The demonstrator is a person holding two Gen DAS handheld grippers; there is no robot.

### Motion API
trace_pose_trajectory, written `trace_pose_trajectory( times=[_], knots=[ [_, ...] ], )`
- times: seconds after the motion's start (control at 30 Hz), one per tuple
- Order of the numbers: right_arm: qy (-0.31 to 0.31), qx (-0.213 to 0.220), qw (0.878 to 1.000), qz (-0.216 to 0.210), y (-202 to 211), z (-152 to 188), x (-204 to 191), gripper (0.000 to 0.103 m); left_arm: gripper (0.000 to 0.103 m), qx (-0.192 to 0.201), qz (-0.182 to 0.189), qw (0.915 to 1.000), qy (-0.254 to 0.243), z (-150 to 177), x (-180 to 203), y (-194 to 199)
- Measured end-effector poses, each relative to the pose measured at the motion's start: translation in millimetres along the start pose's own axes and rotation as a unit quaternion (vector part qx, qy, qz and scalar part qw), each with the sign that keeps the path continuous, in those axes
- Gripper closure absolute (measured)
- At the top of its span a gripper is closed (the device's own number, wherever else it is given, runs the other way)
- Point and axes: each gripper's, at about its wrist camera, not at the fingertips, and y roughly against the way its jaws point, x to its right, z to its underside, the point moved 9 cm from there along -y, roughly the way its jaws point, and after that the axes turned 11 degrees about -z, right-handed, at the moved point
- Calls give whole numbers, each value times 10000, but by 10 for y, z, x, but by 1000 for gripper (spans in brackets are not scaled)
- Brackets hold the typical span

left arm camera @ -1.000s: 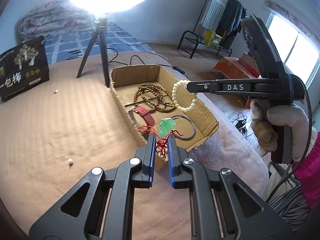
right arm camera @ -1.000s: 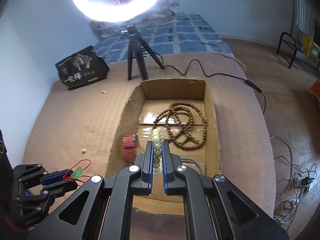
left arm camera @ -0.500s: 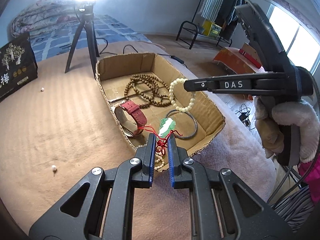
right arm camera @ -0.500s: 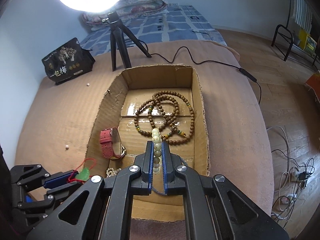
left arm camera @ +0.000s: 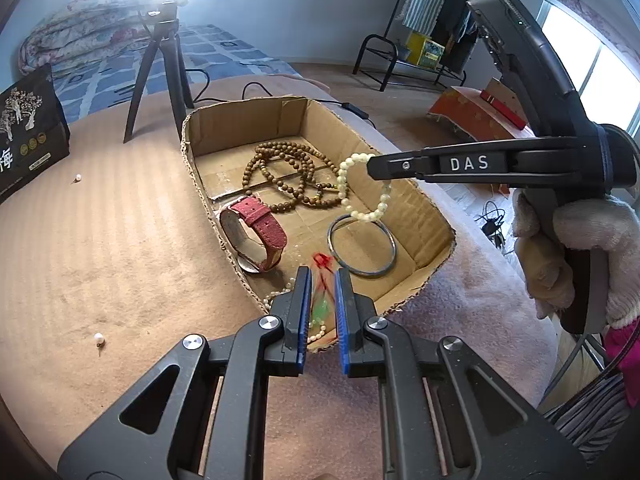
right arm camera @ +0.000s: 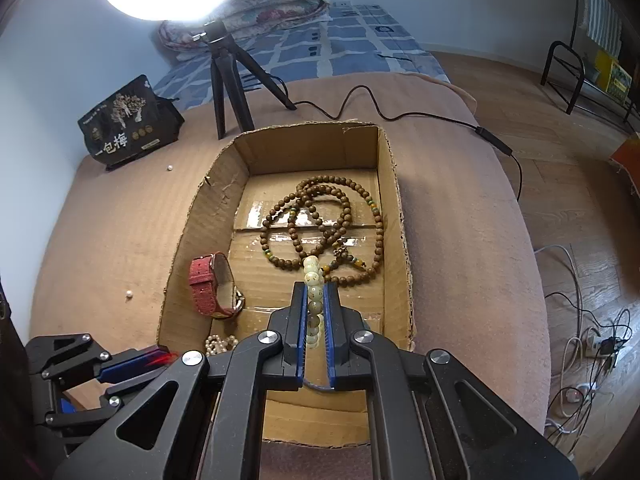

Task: Organize jewelry
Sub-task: 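Open both tools to drop the jade bead bracelet into the box, then move the left tool to a loose white pearl bead and grasp it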

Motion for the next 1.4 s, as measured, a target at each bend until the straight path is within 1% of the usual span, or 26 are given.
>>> trace_pose_trajectory(
  times=[0.13, 0.17, 0.2, 0.23, 0.27, 0.3, 0.33, 0.37, 0.4, 0.47, 0.5, 0.6, 0.77, 0.93, 1.1, 1.27, 1.4],
  knots=[
    [-18, -28, 10000, 19, -14, 2, 5, 96, 93, -44, -37, 10000, 51, 7, -37, -10],
    [-18, -42, 10000, 34, -18, 3, 6, 89, 93, -52, -50, 10000, 64, 10, -49, -13],
    [-3, -45, 10000, 67, -18, 2, 4, 75, 93, -60, -62, 9999, 72, 15, -60, -15],
    [20, -27, 9999, 111, -15, -1, 3, 66, 93, -75, -80, 9999, 80, 17, -67, -21],
    [45, 7, 9999, 155, -8, -6, -1, 53, 93, -89, -99, 9999, 81, 24, -74, -27],
    [69, 30, 9998, 186, -1, -11, -6, 48, 91, -106, -127, 9998, 80, 32, -85, -31],
    [92, 32, 9997, 209, 2, -14, -13, 47, 87, -114, -143, 9998, 82, 37, -91, -33],
    [102, 30, 9997, 231, 4, -17, -14, 47, 72, -112, -160, 9998, 93, 40, -100, -29],
    [108, 33, 9996, 270, 6, -20, -12, 47, 63, -71, -98, 9998, 125, 36, -101, -11],
    [92, 31, 9992, 393, 7, -24, 8, 45, 55, -15, -176, 9997, 155, 28, -123, 11],
    [85, 29, 9990, 428, 5, -25, 16, 42, 55, 20, -213, 9997, 143, 21, -134, 28],
    [77, 33, 9987, 498, 9, -34, 20, 38, 55, 32, -278, 9995, 138, 25, -165, 48],
    [115, 64, 9979, 637, 11, -64, -6, 38, 55, 32, -319, 9993, 192, 47, -257, 74],
    [219, 120, 9968, 764, 11, -110, -77, 37, 55, 105, -447, 9987, 226, 61, -396, 138],
    [235, 159, 9971, 711, -15, -143, -178, 37, 55, 163, -653, 9975, 223, 93, -609, 220],
    [371, 245, 9960, 779, -43, -205, -299, 37, 55, 148, -841, 9962, 167, 181, -858, 294],
    [444, 354, 9967, 573, -55, -265, -460, 37, 55, 103, -963, 9952, 152, 279, -1077, 350]
  ],
)
